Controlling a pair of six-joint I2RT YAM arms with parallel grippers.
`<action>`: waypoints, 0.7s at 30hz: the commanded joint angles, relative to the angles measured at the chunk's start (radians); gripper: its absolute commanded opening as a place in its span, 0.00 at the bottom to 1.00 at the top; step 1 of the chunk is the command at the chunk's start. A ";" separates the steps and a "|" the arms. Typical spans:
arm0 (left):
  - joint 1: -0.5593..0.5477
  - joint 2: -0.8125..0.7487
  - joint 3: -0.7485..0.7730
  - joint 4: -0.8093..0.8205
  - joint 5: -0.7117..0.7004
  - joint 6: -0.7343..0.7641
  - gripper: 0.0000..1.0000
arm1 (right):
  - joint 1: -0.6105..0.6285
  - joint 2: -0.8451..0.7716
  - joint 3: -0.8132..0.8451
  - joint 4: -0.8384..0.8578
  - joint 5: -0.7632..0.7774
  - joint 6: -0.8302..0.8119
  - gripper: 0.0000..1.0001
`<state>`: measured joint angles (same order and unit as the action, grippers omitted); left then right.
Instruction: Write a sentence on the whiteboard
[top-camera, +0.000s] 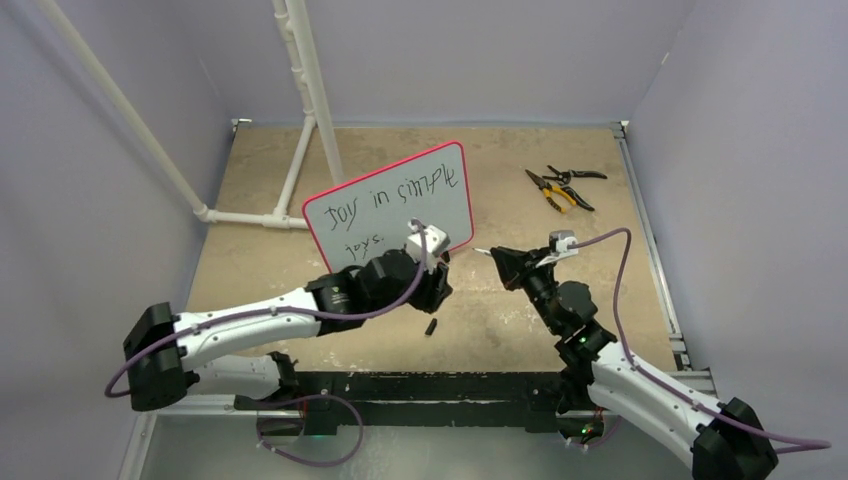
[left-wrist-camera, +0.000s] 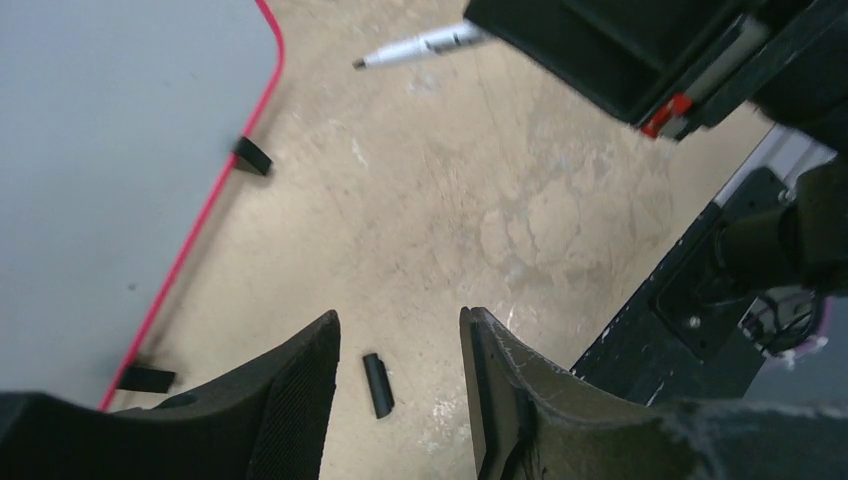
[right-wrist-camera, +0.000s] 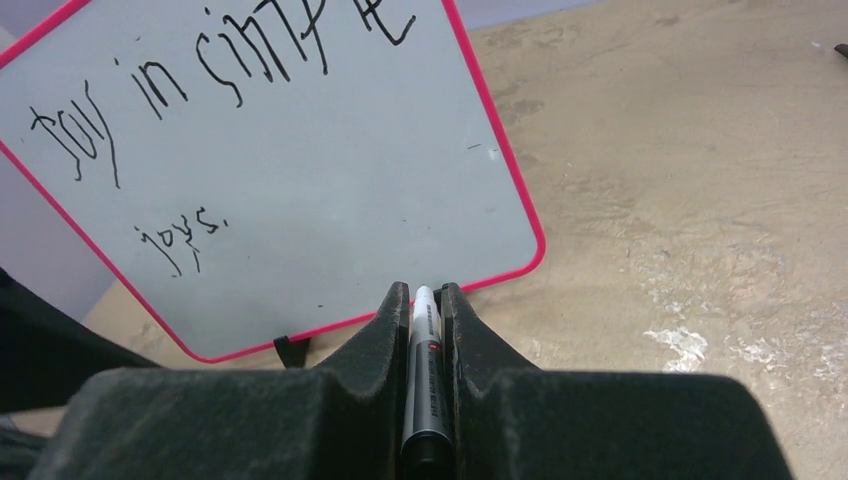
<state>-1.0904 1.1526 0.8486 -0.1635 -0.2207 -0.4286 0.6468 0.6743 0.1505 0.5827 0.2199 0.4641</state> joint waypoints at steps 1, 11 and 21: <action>-0.073 0.096 -0.058 0.131 -0.072 -0.075 0.47 | -0.003 -0.050 -0.022 0.014 0.022 0.001 0.00; -0.161 0.257 -0.116 0.223 -0.121 -0.193 0.52 | -0.003 -0.056 -0.018 0.034 0.043 -0.025 0.00; -0.170 0.332 -0.101 0.051 -0.257 -0.268 0.50 | -0.003 -0.025 -0.020 0.060 0.026 -0.022 0.00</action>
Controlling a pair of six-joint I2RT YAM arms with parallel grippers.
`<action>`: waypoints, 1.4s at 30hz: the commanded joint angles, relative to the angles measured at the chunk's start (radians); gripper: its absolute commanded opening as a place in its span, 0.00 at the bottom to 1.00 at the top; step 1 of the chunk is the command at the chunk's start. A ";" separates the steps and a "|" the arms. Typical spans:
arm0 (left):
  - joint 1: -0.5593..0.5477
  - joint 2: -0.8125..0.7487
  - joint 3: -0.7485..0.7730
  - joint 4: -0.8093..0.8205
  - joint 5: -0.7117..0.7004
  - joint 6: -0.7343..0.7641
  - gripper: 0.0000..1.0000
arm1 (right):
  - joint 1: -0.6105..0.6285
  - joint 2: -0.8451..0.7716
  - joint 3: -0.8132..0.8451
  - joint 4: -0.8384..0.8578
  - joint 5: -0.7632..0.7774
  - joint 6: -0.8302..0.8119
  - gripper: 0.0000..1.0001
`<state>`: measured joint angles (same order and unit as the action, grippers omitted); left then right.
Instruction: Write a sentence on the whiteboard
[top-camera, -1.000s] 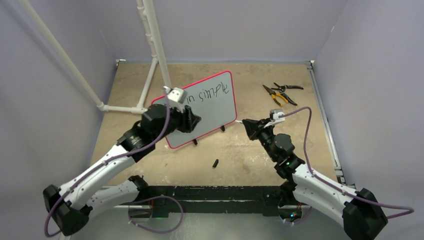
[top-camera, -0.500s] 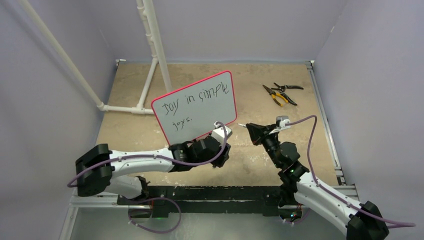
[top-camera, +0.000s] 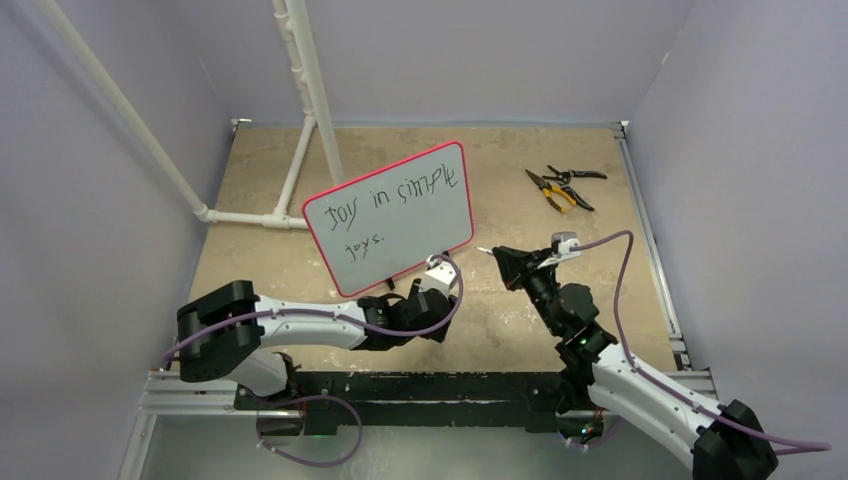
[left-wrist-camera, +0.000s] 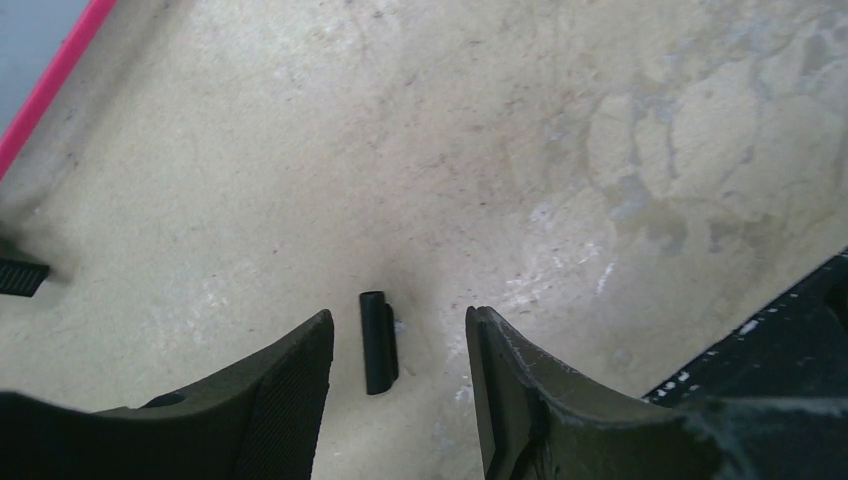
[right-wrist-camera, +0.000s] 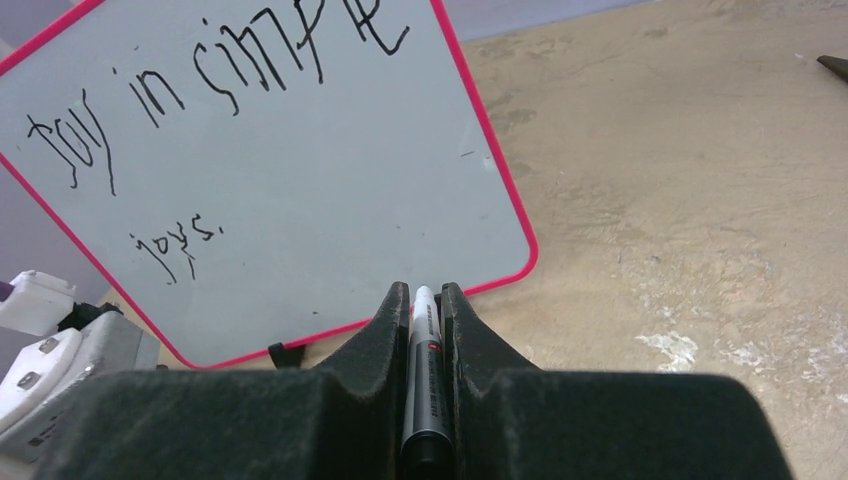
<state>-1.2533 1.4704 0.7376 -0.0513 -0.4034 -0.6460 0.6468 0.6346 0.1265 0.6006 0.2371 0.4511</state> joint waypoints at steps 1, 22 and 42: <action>-0.008 0.017 0.008 -0.067 -0.071 -0.052 0.50 | -0.003 0.020 0.004 0.043 0.008 -0.009 0.00; -0.028 0.191 0.089 -0.201 -0.069 -0.039 0.20 | -0.003 0.017 0.000 0.047 0.006 -0.009 0.00; -0.030 0.074 0.030 -0.170 -0.055 -0.025 0.30 | -0.003 0.051 0.008 0.055 -0.002 -0.011 0.00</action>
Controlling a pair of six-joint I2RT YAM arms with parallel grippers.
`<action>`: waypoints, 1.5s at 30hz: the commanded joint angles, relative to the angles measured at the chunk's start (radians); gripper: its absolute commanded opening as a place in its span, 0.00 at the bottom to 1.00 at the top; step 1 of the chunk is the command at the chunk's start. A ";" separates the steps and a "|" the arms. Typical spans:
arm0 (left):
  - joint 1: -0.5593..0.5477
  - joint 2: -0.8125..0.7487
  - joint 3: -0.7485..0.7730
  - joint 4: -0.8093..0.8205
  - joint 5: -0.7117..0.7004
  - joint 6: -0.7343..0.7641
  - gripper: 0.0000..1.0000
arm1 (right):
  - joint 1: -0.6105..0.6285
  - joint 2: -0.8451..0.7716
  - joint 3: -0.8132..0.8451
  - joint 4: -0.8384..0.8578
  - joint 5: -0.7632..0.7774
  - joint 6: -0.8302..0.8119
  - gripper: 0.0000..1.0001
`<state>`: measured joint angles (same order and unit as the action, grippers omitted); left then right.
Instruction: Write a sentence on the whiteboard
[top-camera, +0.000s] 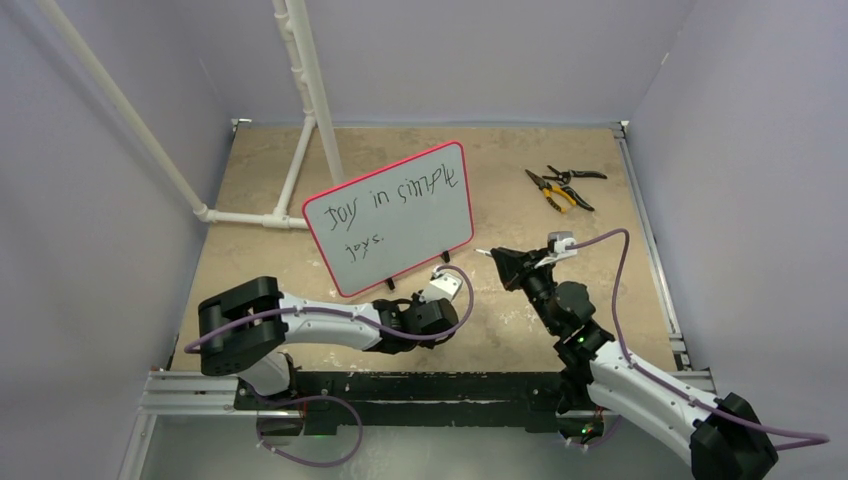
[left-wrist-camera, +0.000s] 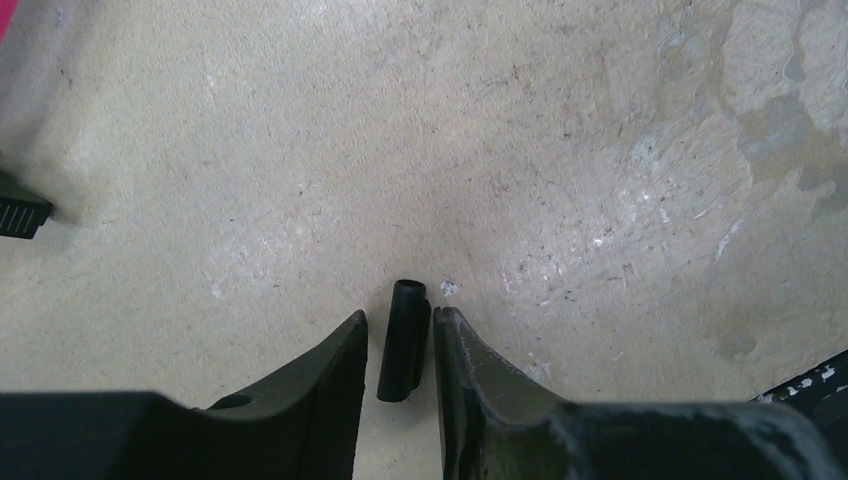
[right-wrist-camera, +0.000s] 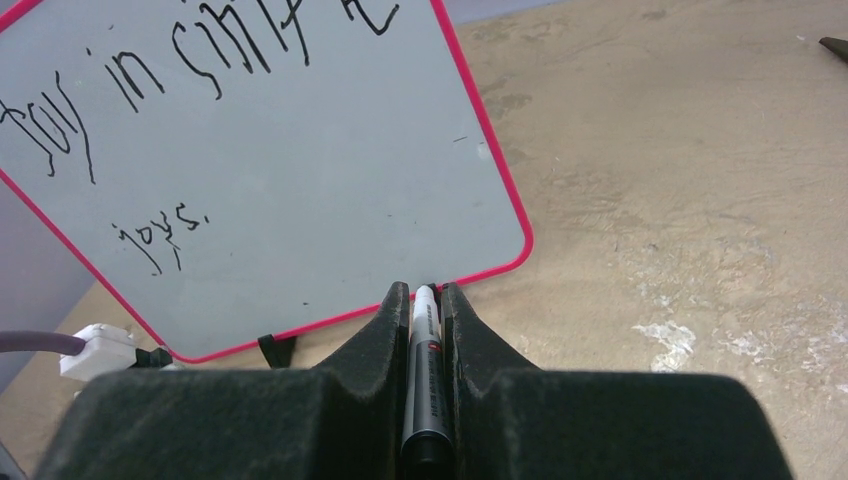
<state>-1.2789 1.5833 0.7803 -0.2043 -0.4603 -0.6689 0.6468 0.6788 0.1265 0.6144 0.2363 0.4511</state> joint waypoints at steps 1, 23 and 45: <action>-0.005 -0.039 -0.015 -0.019 0.006 -0.001 0.32 | -0.003 0.007 0.008 0.042 -0.002 -0.011 0.00; -0.042 -0.127 -0.127 0.030 -0.015 0.062 0.00 | -0.003 0.026 0.070 -0.096 -0.243 0.005 0.00; -0.041 -0.597 -0.457 0.433 0.166 0.295 0.00 | -0.003 0.253 0.148 -0.024 -0.889 0.035 0.00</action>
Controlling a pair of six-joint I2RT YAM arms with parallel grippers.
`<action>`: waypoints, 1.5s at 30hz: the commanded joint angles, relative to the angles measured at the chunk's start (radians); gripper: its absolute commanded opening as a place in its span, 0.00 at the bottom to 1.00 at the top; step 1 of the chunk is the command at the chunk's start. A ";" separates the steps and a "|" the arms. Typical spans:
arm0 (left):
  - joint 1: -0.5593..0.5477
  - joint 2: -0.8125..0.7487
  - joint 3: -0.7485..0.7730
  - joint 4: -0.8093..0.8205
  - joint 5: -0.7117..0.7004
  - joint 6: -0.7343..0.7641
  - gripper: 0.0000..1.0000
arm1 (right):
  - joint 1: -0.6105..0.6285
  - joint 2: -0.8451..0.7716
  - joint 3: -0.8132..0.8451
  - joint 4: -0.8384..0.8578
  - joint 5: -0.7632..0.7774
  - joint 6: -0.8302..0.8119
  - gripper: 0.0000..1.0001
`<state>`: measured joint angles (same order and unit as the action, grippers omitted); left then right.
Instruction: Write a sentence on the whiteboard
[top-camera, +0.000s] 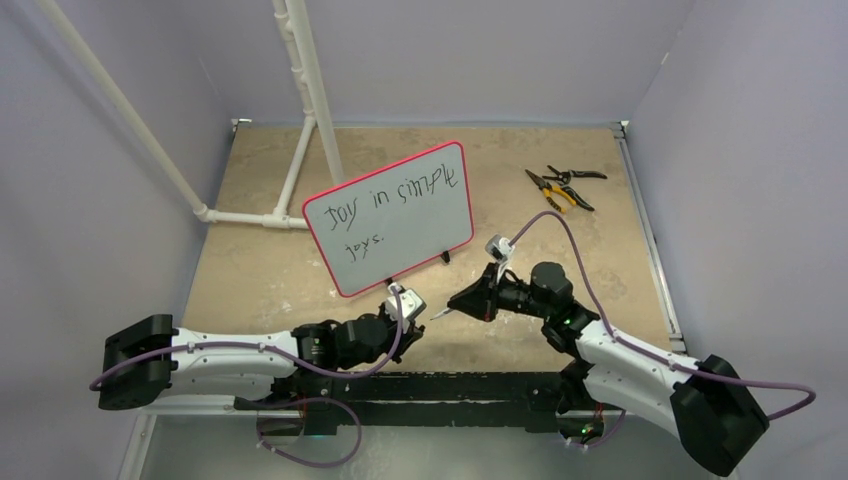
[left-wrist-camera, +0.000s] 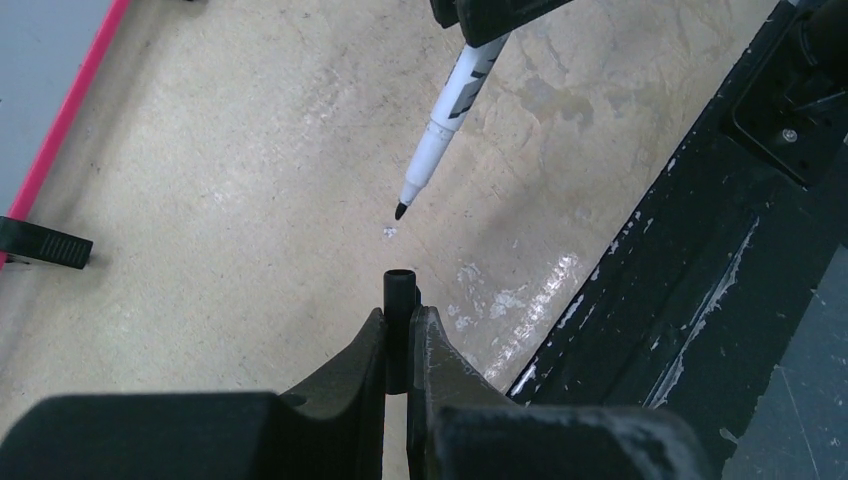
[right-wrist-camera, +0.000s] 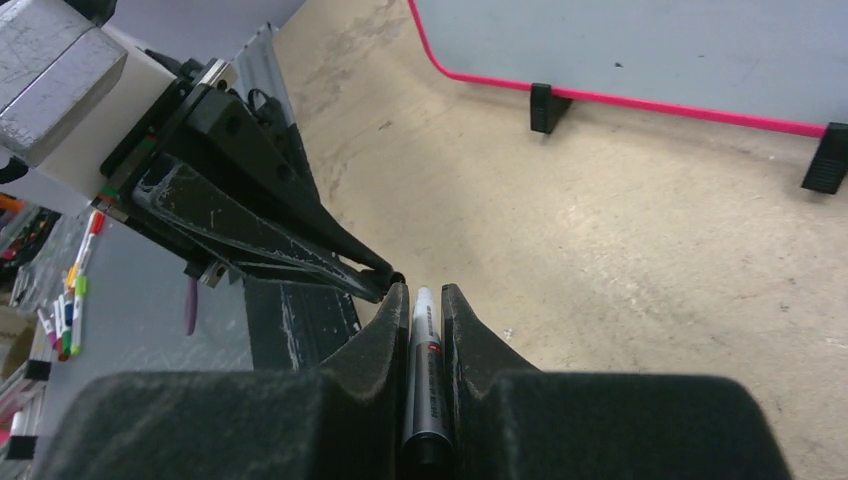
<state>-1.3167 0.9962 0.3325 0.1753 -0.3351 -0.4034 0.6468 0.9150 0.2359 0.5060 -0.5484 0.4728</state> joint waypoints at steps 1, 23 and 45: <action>-0.004 -0.009 -0.008 0.054 0.042 0.031 0.00 | -0.003 0.022 0.039 0.088 -0.112 0.018 0.00; -0.004 -0.019 -0.006 0.065 0.070 0.047 0.00 | -0.003 0.082 0.031 0.125 -0.173 0.034 0.00; -0.004 -0.040 -0.022 0.052 0.094 0.041 0.00 | -0.003 0.019 0.025 0.081 -0.116 0.044 0.00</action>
<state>-1.3167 0.9741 0.3180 0.1955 -0.2604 -0.3737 0.6468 0.9520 0.2363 0.5838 -0.6899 0.5133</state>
